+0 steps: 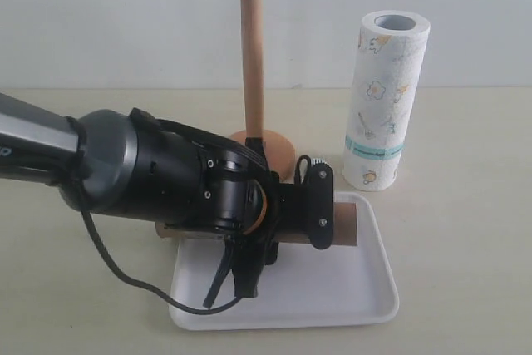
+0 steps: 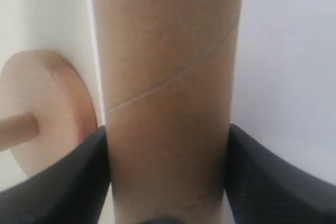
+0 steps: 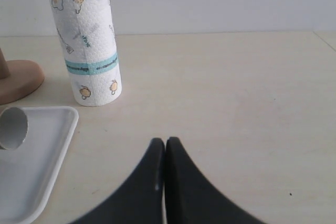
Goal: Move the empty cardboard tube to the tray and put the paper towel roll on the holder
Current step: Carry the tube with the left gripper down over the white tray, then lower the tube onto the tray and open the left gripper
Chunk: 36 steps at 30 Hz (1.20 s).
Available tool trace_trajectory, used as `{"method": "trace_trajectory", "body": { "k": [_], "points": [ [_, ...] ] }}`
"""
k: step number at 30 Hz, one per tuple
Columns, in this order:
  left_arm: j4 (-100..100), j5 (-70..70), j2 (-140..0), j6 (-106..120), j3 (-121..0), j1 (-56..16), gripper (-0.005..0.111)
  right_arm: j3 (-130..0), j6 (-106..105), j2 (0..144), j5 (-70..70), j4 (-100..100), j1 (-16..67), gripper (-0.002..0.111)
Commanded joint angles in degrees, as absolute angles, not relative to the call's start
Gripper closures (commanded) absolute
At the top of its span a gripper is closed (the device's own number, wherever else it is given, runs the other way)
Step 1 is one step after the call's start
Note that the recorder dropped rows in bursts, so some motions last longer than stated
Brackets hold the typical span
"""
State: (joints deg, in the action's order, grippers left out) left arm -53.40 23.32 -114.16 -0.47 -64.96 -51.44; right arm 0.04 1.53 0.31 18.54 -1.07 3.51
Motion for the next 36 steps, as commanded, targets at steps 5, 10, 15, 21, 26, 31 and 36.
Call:
{"method": "trace_trajectory", "body": {
  "k": [5, 10, 15, 21, 26, 31, 36],
  "points": [
    [-53.8, 19.3, -114.5, 0.0, -65.4, -53.4, 0.103, 0.0, 1.3, 0.0, 17.7, -1.0, 3.3, 0.108],
    [-53.2, 20.8, -114.5, -1.0, -65.4, -53.4, 0.103, 0.0, 1.3, 0.0, 17.7, -1.0, 3.3, 0.108],
    [-52.9, 21.0, -114.5, -5.1, -65.4, -53.4, 0.103, 0.0, 1.3, 0.0, 17.7, -1.0, 3.3, 0.108],
    [-50.8, 21.2, -114.5, -5.1, -65.4, -53.4, 0.103, 0.0, 1.3, 0.0, 17.7, -1.0, 3.3, 0.108],
    [-50.8, 20.7, -114.5, -5.1, -65.4, -53.4, 0.103, 0.0, 1.3, 0.0, 17.7, -1.0, 3.3, 0.108],
    [-50.9, 18.0, -114.5, -5.1, -65.4, -53.4, 0.103, 0.0, 1.3, 0.0, 17.7, -1.0, 3.3, 0.108],
    [-50.8, 17.3, -114.5, -5.1, -65.4, -53.4, 0.103, 0.0, 1.3, 0.0, 17.7, -1.0, 3.3, 0.108]
  ]
}}
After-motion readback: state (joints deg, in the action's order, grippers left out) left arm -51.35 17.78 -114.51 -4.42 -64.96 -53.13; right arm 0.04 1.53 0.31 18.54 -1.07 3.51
